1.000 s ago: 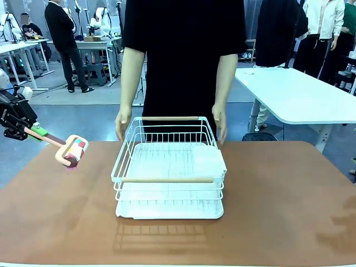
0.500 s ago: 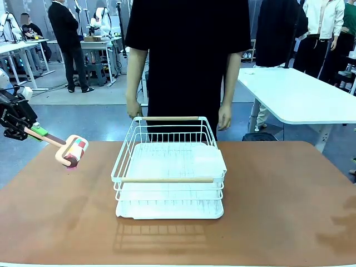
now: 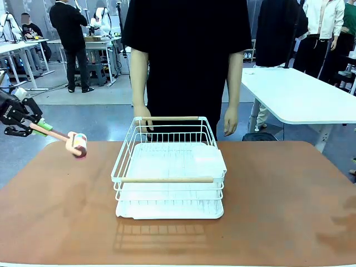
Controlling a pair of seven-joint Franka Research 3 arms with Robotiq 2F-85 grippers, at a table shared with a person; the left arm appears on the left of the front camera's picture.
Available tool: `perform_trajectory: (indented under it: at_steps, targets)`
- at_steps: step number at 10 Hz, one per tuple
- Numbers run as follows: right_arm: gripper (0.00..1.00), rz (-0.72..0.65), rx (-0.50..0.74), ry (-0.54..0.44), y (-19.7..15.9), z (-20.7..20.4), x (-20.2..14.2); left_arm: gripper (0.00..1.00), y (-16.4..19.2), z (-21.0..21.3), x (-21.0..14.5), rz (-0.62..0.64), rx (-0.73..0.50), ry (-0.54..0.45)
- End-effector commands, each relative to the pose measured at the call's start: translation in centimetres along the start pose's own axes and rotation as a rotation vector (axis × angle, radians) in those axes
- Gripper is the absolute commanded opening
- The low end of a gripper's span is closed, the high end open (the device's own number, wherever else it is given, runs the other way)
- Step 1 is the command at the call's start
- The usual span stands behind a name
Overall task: Clean the table.
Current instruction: Place the Lint Roller down when the Dish drying rack is positioned in the middle of the table.
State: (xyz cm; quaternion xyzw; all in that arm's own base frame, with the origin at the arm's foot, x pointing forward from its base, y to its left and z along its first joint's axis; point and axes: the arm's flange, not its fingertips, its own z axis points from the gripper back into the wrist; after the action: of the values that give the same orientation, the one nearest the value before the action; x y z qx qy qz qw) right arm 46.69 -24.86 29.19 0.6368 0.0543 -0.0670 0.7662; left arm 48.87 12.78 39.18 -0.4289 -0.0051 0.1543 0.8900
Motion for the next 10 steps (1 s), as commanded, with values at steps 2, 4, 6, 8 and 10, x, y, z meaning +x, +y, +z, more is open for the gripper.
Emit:
perform_trajectory:
  at_steps: [2,4,6,8,10]
  targets:
    - [1.00,0.002,-0.004,0.000,0.2,-0.1,0.0,0.22,-0.8,-2.5,-0.3,0.211,-0.044,-0.355]
    - [1.00,0.002,-0.004,0.000,0.2,-0.1,0.0,0.22,-0.8,-4.7,-0.6,0.307,-0.048,-0.448]
    - [1.00,0.002,-0.004,0.000,0.2,-0.1,0.0,0.22,-0.3,-6.9,-1.5,0.390,-0.032,-0.537]
    - [1.00,0.002,-0.004,0.000,0.2,-0.1,0.0,0.22,0.4,-8.3,-2.0,0.455,-0.054,-0.614]
    - [1.00,0.002,-0.004,0.000,0.2,-0.1,0.0,0.22,2.0,-9.4,-1.7,0.514,-0.036,-0.634]
